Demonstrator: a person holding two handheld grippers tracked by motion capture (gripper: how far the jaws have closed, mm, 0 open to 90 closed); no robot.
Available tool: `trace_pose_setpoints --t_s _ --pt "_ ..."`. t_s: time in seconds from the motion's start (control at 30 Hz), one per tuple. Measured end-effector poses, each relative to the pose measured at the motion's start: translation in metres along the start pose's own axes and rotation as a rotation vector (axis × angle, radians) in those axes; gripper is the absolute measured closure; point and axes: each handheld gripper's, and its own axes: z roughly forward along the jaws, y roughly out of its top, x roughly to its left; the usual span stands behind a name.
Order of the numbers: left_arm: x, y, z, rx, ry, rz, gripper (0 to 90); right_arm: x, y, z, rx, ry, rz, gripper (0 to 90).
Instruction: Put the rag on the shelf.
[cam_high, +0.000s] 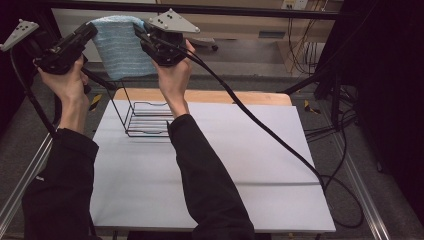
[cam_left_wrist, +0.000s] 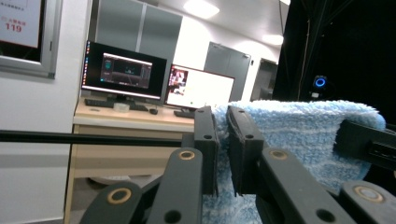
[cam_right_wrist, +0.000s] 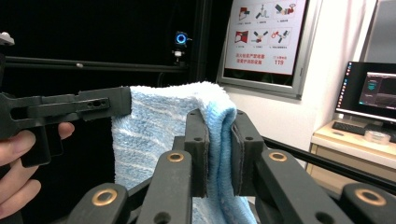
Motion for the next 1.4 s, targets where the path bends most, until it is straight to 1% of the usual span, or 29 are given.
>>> trace_pose_setpoints --t_s 0.07,0.17,0.23,0.3,0.4,0.5,0.57,0.67,0.77,0.87,0.93,0.97,1.03,1.13,1.17,1.23,1.3,1.4 --pt "0.001 -0.002 0.005 0.014 0.004 -0.004 82.1 -0.002 -0.003 0.001 0.003 -0.004 0.009 79.9" --pt "0.001 -0.005 0.011 0.035 0.011 0.012 82.1 -0.008 -0.01 0.003 0.017 -0.013 0.035 80.0" --pt "0.001 -0.008 0.015 0.05 0.015 0.024 82.2 -0.011 -0.014 0.004 0.028 -0.018 0.03 79.9" --pt "0.003 -0.012 0.018 0.059 0.01 0.022 82.1 -0.012 -0.017 0.003 0.032 -0.022 0.017 80.0" --pt "0.003 -0.016 0.022 0.066 0.0 0.019 82.2 -0.017 -0.022 0.001 0.035 -0.025 0.039 79.9" --pt "0.002 -0.019 0.027 0.08 0.007 0.032 82.2 -0.021 -0.029 0.0 0.04 -0.028 0.053 80.0" --pt "0.001 -0.022 0.031 0.095 0.014 0.04 82.2 -0.023 -0.033 0.0 0.049 -0.032 0.048 79.9" --pt "0.002 -0.023 0.036 0.107 0.016 0.037 82.2 -0.025 -0.037 0.0 0.053 -0.033 0.055 79.9" --pt "0.004 -0.021 0.041 0.113 0.014 0.034 82.1 -0.028 -0.038 0.001 0.051 -0.036 0.062 79.9" --pt "0.002 -0.014 0.043 0.099 0.005 0.045 82.1 -0.032 -0.035 0.002 0.03 -0.035 0.071 80.0" --pt "0.001 -0.012 0.044 0.103 0.01 0.062 82.1 -0.034 -0.033 0.004 0.022 -0.035 0.081 80.0" --pt "0.002 -0.012 0.044 0.102 0.012 0.066 82.1 -0.036 -0.033 0.005 0.021 -0.035 0.078 80.0" --pt "0.003 -0.012 0.044 0.102 0.014 0.063 82.1 -0.036 -0.033 0.006 0.02 -0.033 0.08 79.9" --pt "0.007 -0.017 0.042 0.108 0.021 0.057 82.1 -0.034 -0.037 0.009 0.026 -0.025 0.08 79.9" --pt "0.009 -0.019 0.042 0.118 0.025 0.059 82.1 -0.033 -0.039 0.01 0.034 -0.025 0.075 80.0" --pt "0.012 -0.024 0.041 0.132 0.033 0.061 82.1 -0.033 -0.043 0.013 0.053 -0.027 0.049 80.0" --pt "0.014 -0.028 0.04 0.132 0.033 0.057 82.1 -0.033 -0.047 0.016 0.063 -0.026 0.052 79.9" --pt "0.018 -0.035 0.039 0.151 0.031 0.051 82.1 -0.033 -0.053 0.018 0.08 -0.026 0.052 79.9"
